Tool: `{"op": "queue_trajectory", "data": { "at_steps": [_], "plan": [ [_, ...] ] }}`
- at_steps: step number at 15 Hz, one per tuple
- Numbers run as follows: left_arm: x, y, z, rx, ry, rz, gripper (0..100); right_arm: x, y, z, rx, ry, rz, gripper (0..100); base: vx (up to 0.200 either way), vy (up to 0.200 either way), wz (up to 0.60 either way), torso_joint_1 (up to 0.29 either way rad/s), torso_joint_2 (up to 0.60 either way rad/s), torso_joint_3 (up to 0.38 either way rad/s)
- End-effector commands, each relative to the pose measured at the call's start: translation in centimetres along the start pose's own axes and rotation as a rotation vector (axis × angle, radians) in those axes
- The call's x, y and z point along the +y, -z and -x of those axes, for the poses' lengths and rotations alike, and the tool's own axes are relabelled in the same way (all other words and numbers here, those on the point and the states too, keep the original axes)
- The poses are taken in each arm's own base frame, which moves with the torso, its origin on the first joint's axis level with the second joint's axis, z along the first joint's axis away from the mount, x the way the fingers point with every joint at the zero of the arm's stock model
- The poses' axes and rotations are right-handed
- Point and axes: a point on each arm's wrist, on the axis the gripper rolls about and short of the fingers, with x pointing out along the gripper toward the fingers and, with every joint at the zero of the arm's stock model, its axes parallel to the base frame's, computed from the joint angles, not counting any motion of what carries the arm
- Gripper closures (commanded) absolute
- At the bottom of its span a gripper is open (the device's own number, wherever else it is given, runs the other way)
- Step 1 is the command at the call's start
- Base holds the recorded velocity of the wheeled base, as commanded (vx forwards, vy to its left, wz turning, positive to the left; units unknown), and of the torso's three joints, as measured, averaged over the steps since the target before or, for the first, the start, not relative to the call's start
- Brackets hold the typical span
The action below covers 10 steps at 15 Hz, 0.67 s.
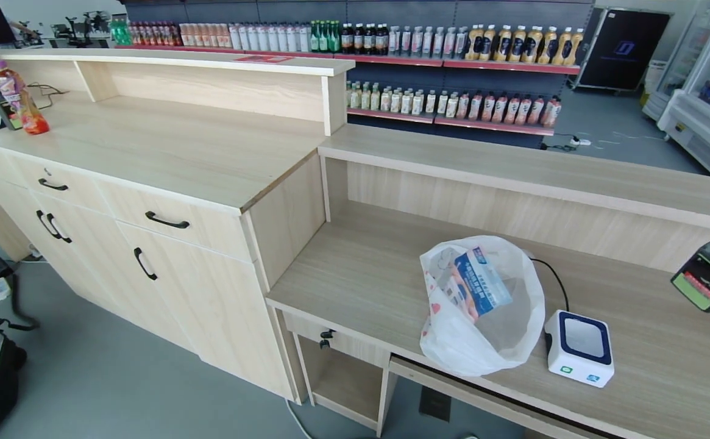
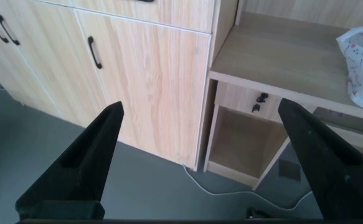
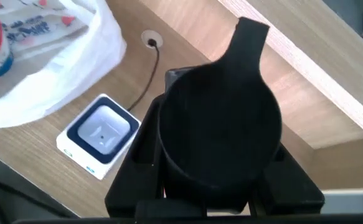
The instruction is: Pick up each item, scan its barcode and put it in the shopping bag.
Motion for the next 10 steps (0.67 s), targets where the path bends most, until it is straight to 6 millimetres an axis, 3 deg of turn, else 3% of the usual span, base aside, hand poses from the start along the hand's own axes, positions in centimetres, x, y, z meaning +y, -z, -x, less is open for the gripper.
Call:
{"op": "queue_trajectory", "data": {
  "at_steps": [1,3,9,10],
  "plan": [
    [0.0,0.0,0.0,0.000,0.000,0.000,0,-0.1,-0.2,-1.2,-0.017,-0.021,-0.011,100,0.000,0.000,0.00,0.000,0.00,0.000],
    [0.0,0.0,0.0,0.000,0.000,0.000,0,0.2,-0.1,-2.8,-0.019,-0.067,-0.103,100,0.000,0.000,0.00,0.000,0.00,0.000],
    [0.0,0.0,0.0,0.000,0.000,0.000,0,3.4,3.6,-9.1,0.055,-0.230,-0.307,100,0.000,0.000,0.00,0.000,0.00,0.000],
    [0.0,0.0,0.0,0.000,0.000,0.000,0,4.1,3.5,-10.1,0.036,-0.252,-0.339,100,0.000,0.000,0.00,0.000,0.00,0.000]
  ]
}}
